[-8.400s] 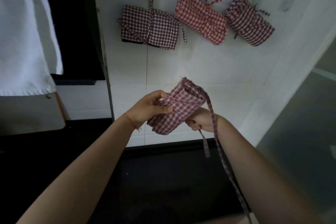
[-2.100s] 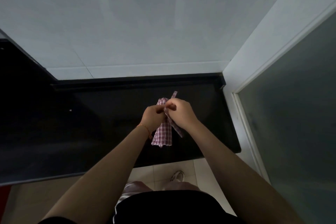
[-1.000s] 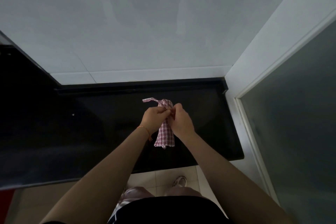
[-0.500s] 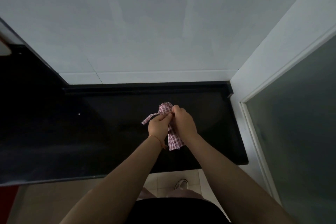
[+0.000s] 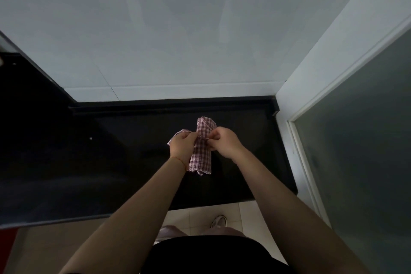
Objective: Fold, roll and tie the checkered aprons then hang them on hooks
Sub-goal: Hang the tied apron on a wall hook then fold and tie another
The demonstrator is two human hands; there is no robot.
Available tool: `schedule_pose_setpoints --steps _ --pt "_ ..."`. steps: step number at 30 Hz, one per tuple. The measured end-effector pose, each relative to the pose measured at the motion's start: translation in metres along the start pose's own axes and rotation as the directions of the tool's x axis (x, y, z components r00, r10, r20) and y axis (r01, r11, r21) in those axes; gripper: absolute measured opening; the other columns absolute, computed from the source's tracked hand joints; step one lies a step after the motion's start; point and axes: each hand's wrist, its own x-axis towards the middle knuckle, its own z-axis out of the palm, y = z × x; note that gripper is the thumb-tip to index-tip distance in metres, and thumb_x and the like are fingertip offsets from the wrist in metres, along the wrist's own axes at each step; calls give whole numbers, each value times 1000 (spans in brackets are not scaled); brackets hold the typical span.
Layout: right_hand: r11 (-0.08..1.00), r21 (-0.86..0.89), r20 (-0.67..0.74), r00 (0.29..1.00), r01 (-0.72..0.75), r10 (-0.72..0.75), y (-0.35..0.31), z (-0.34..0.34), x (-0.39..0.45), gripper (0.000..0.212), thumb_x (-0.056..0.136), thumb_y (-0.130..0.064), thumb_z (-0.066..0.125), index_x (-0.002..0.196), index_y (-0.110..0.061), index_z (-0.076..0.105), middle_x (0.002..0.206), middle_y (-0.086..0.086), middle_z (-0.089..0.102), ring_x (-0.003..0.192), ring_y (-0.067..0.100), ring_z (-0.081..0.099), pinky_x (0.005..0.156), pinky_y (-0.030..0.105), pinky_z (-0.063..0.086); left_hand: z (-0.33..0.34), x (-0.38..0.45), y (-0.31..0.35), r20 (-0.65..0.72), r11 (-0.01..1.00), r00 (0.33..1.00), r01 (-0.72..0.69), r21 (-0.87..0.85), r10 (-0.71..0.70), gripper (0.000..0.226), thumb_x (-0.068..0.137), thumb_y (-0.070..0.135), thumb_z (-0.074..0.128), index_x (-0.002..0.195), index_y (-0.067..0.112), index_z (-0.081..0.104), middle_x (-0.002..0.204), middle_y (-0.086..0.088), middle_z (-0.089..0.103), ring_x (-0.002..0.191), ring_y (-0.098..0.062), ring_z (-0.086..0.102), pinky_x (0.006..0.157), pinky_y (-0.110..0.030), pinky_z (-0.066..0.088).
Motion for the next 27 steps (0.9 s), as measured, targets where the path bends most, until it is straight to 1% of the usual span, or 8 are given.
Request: schedule_pose_setpoints --steps 4,8,12,14,16,18,23,27 --pt "1000 27 -47 999 -15 17 3 3 0 3 96 -14 62 99 -16 62 101 5 68 89 16 70 85 36 59 2 4 -3 6 1000 1000 6 -5 -6 15 91 21 63 83 16 75 92 -14 74 102 -36 68 90 -54 55" --pt "950 304 -67 994 -64 89 10 9 -10 6 99 -9 55 103 -10 60 105 8 68 91 14 71 85 33 60 -3 13 -10 -55 993 994 92 -69 -96 11 92 13 62 85 9 69 93 -16 73 92 -31 71 90 -50 57" --pt "548 819 23 964 -171 266 20 19 -23 16 101 -3 49 114 0 57 112 15 69 102 21 70 93 35 57 -5 8 -17 -27 956 994 97 -277 -109 15 98 1 51 86 10 53 92 -10 60 81 -20 62 78 -32 55" --pt "382 905 65 948 -188 310 23 22 -24 19 101 -3 48 117 2 57 114 18 68 104 25 70 95 37 56 -3 6 -21 -15 951 995 93 -295 -102 6 98 1 50 95 5 55 92 -8 58 81 -18 60 74 -29 54" --pt "335 922 79 939 -196 334 23 21 -21 19 100 -1 49 117 2 57 114 21 68 103 28 71 95 41 56 -2 7 -21 -18 965 998 57 -257 -63 21 97 3 53 116 -5 57 92 -7 60 82 -18 61 77 -30 53" --pt "397 894 66 937 -208 342 19 14 -17 16 99 1 50 114 1 57 111 23 68 99 30 72 91 44 58 -2 10 -19 23 979 999 40 -200 -36 30 95 5 58 122 -8 58 92 -7 65 85 -16 64 87 -34 54" --pt "749 626 34 967 -218 253 11 2 -13 22 94 -7 61 115 -14 63 111 11 68 97 23 70 83 41 61 1 11 -13 97 1000 995 25 5 -25 6 87 19 73 92 17 76 98 -4 76 98 -21 71 95 -42 55" --pt "994 86 -122 990 -67 77 13 4 -10 15 93 -23 67 103 -17 59 103 1 61 91 13 62 79 31 58 2 12 -9 87 969 994 -81 232 62 5 83 18 77 84 22 75 90 2 76 92 -16 71 90 -40 57"
